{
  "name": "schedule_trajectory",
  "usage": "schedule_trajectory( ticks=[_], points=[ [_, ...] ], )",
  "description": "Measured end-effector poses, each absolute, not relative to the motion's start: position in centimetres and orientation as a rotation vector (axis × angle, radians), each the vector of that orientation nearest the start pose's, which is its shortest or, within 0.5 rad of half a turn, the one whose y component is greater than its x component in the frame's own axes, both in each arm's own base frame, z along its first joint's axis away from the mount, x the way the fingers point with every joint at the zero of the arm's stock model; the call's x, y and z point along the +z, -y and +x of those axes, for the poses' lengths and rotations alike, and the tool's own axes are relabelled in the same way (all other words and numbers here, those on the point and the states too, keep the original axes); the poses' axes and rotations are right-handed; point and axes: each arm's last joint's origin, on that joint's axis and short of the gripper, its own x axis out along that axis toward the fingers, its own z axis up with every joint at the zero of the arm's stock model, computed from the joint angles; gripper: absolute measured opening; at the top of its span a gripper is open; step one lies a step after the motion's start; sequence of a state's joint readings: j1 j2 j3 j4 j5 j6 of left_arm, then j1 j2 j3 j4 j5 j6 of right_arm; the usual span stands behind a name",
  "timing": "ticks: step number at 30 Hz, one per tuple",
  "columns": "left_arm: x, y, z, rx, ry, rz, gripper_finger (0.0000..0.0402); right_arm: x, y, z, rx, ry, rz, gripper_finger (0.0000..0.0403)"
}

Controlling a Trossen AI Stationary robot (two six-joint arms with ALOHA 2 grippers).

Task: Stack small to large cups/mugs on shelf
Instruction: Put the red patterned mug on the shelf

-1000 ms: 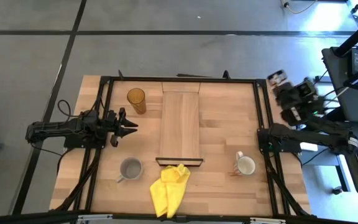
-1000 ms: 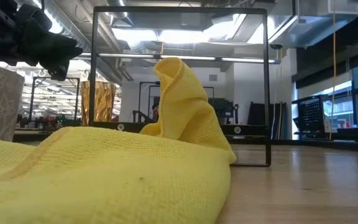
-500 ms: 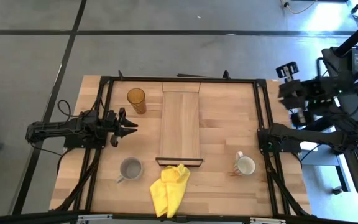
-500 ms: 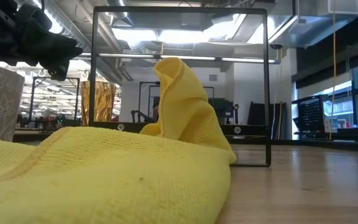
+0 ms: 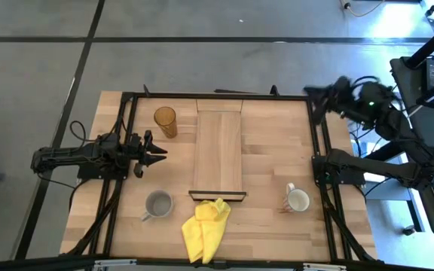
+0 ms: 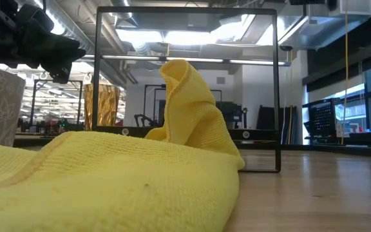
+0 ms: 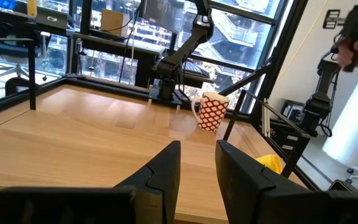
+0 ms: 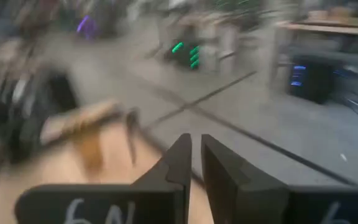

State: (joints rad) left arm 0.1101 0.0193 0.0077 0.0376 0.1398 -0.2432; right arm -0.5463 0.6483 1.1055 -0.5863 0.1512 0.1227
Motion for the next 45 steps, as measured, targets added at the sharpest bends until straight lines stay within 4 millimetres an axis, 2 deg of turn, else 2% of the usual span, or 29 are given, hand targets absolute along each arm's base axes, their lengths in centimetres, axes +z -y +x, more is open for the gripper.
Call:
schedule_trajectory(
  ticks=[5,9,12,15,18,24,29,33,37,43,45],
  points=[
    [16.8,-0.7,9.8,-0.033,0.022,-0.24,0.0096,45.8,4.3,6.4,-0.663,0.124,0.053,0.0039],
    [16.8,-0.7,9.8,-0.033,0.022,-0.24,0.0096,48.7,3.1,4.8,-0.548,0.308,0.132,0.0039],
    [16.8,-0.7,9.8,-0.033,0.022,-0.24,0.0096,50.7,2.3,3.7,-0.519,0.448,0.117,0.0039],
    [16.8,-0.7,9.8,-0.033,0.021,-0.24,0.0096,51.6,1.9,3.2,-0.446,0.527,0.079,0.0039],
    [16.8,-0.7,9.8,-0.033,0.022,-0.24,0.0096,51.7,2.5,4.5,-0.382,0.521,0.096,0.0039],
    [16.8,-0.7,9.8,-0.033,0.022,-0.24,0.0096,51.0,5.5,9.8,-0.341,0.356,0.193,0.0039],
    [16.8,-0.7,9.8,-0.033,0.022,-0.24,0.0096,53.3,8.0,14.1,-0.317,0.216,0.123,0.0039],
    [16.8,-0.7,9.8,-0.033,0.022,-0.24,0.0096,55.2,9.4,16.6,-0.296,0.082,0.041,0.0039],
    [16.8,-0.7,9.8,-0.033,0.022,-0.24,0.0096,55.0,10.8,17.2,-0.429,-0.184,0.056,0.0039],
    [16.8,-0.7,9.8,-0.033,0.022,-0.24,0.0096,51.2,11.4,16.7,-0.566,-0.759,0.216,0.0039],
    [16.8,-0.7,9.8,-0.033,0.022,-0.24,0.0096,50.7,11.1,17.0,-0.58,-0.793,0.253,0.0039]
  ],
)
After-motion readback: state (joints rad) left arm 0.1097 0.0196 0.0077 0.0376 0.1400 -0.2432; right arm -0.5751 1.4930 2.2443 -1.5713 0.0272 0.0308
